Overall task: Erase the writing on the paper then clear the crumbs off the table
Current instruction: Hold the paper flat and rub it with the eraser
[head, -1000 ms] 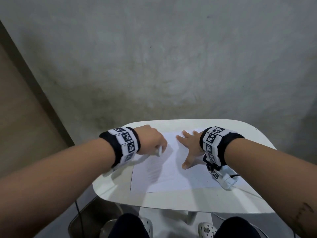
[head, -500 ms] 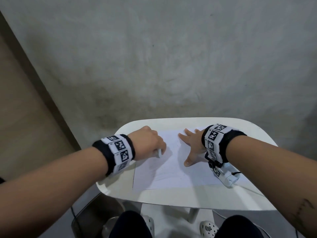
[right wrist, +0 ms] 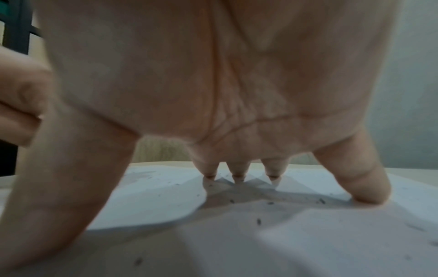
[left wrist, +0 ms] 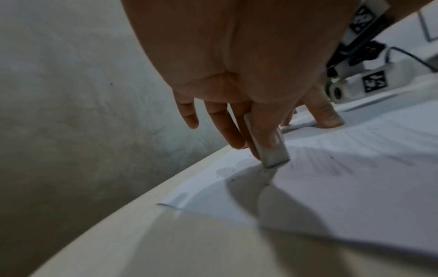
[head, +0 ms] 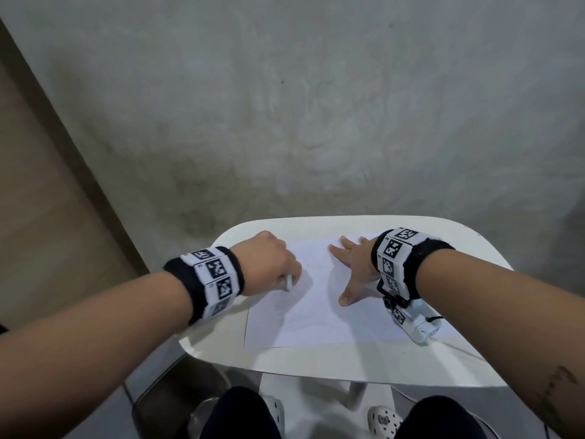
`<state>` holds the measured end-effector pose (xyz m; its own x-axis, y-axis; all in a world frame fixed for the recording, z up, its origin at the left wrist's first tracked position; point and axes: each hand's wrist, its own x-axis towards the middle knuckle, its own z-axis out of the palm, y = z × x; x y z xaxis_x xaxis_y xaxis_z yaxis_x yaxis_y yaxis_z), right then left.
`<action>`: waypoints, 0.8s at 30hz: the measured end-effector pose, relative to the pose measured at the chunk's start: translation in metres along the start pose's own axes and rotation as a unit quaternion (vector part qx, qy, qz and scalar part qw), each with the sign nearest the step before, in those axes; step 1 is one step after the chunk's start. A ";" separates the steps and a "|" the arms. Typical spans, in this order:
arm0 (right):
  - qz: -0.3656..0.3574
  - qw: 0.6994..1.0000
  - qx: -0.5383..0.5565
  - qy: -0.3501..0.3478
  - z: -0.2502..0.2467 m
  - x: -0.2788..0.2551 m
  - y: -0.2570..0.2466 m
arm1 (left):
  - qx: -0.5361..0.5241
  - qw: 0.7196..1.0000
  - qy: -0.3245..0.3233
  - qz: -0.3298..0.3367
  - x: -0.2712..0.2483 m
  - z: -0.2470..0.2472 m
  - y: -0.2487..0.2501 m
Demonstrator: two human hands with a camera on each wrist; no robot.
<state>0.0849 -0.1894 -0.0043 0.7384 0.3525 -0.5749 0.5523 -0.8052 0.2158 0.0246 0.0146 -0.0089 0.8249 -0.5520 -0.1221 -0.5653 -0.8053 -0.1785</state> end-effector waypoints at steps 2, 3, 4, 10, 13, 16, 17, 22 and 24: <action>0.000 1.000 -0.003 0.005 0.001 0.001 0.000 | 0.020 0.998 -0.060 -0.005 -0.015 -0.002 -0.008; 0.000 1.000 -0.005 0.007 0.001 0.002 -0.001 | 0.032 0.996 -0.087 -0.013 -0.020 -0.004 -0.010; 0.001 1.000 -0.006 0.009 0.002 0.002 -0.001 | 0.039 0.994 -0.099 -0.018 -0.019 -0.006 -0.011; 0.009 1.000 -0.008 -0.004 0.000 0.003 0.000 | 0.023 1.000 -0.005 -0.003 0.026 -0.018 0.020; 0.004 1.000 -0.003 0.007 0.002 0.002 0.000 | -0.007 1.000 0.008 0.005 0.014 -0.008 0.017; 0.001 1.000 0.004 0.020 0.006 0.004 0.001 | 0.013 0.999 -0.052 0.001 -0.010 -0.007 0.006; 0.000 1.000 0.003 0.020 0.006 0.004 0.001 | 0.025 0.997 -0.078 -0.003 -0.014 -0.008 0.004; 0.005 1.000 -0.002 0.012 0.003 0.004 0.001 | 0.046 0.998 -0.038 -0.002 0.013 -0.017 0.012; 0.010 1.000 -0.013 0.000 0.002 0.004 0.000 | 0.030 0.999 0.014 0.003 0.026 -0.014 0.019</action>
<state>0.0869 -0.1891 -0.0078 0.7491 0.3360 -0.5709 0.5472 -0.7996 0.2475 0.0349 -0.0184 -0.0017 0.8204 -0.5638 -0.0958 -0.5690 -0.7880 -0.2353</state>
